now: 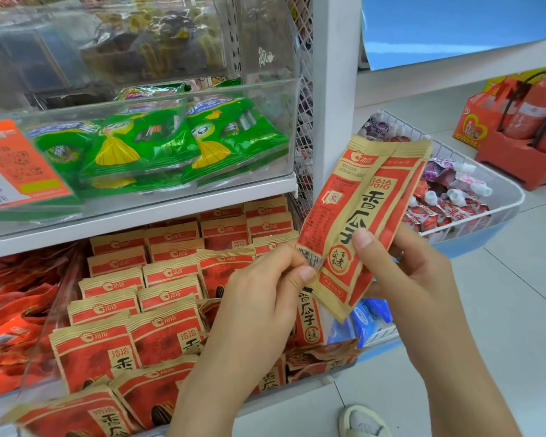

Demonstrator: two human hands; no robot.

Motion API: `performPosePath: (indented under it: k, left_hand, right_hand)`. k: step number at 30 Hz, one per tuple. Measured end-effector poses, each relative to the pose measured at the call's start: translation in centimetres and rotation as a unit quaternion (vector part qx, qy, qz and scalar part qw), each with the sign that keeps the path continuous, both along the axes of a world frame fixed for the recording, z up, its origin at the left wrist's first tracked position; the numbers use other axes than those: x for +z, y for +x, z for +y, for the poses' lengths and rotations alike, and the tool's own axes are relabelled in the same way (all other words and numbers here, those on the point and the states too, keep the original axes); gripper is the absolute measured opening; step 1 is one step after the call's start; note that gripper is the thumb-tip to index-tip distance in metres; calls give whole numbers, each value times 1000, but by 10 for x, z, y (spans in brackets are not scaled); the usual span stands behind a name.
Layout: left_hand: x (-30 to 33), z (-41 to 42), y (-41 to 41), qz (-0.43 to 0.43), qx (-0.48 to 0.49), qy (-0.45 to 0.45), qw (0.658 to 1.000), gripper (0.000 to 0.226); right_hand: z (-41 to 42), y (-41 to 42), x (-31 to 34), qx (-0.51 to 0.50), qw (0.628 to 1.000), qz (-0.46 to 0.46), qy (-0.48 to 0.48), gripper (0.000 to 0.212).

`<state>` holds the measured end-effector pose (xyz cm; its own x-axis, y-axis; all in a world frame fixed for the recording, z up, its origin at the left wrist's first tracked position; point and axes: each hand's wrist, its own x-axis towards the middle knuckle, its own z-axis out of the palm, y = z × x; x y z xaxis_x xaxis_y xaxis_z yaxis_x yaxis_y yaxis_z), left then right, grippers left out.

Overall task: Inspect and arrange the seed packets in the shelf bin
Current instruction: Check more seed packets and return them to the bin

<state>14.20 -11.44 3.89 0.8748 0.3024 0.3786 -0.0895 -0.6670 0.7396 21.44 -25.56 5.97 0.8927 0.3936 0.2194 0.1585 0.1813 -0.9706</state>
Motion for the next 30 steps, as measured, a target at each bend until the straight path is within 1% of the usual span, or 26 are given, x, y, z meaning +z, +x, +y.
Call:
performPosePath:
  k: [3, 5, 8, 9, 10, 13, 16, 18, 20, 21, 23, 25, 30]
  left_hand:
    - [-1, 1, 0, 1, -13, -27, 1000, 14]
    - [0, 0, -1, 2, -28, -73, 997, 20]
    - [6, 0, -4, 4, -48, -149, 988, 30]
    - [7, -1, -5, 9, -53, -162, 985, 30]
    - [8, -1, -5, 15, -59, -172, 983, 27]
    - [10, -1, -4, 28, -70, -209, 975, 22]
    - [15, -1, -5, 31, -63, -250, 966, 20]
    - [18, -1, -8, 28, -71, -257, 963, 25]
    - [20, -1, -9, 36, -71, -244, 966, 25]
    - [20, -1, -9, 41, -65, -234, 969, 24]
    - [20, 0, -9, 47, -54, -224, 972, 13]
    - [19, 0, -9, 48, -51, -211, 975, 7]
    - [19, 2, -9, 41, -33, -183, 982, 16]
  right_hand:
    - [-2, 2, -2, 10, 1000, -3, -7, 18]
    - [-4, 6, -3, 43, 999, -5, -15, 25]
    - [-7, 11, -4, 112, 994, 13, -3, 59]
    - [-8, 12, -5, 130, 991, 24, 1, 68]
    - [-7, 13, -6, 139, 990, 38, 3, 71]
    - [-5, 14, -12, 123, 991, 57, 4, 68]
    - [-2, 16, -18, 90, 994, 62, -15, 85]
    - [1, 16, -20, 73, 995, 59, -29, 93]
    - [3, 16, -21, 58, 996, 56, -39, 98]
    - [4, 16, -22, 53, 996, 56, -43, 101]
    - [6, 15, -23, 41, 997, 55, -48, 106]
    - [6, 15, -23, 30, 997, 52, -50, 106]
    - [7, 15, -27, 30, 997, 41, -57, 94]
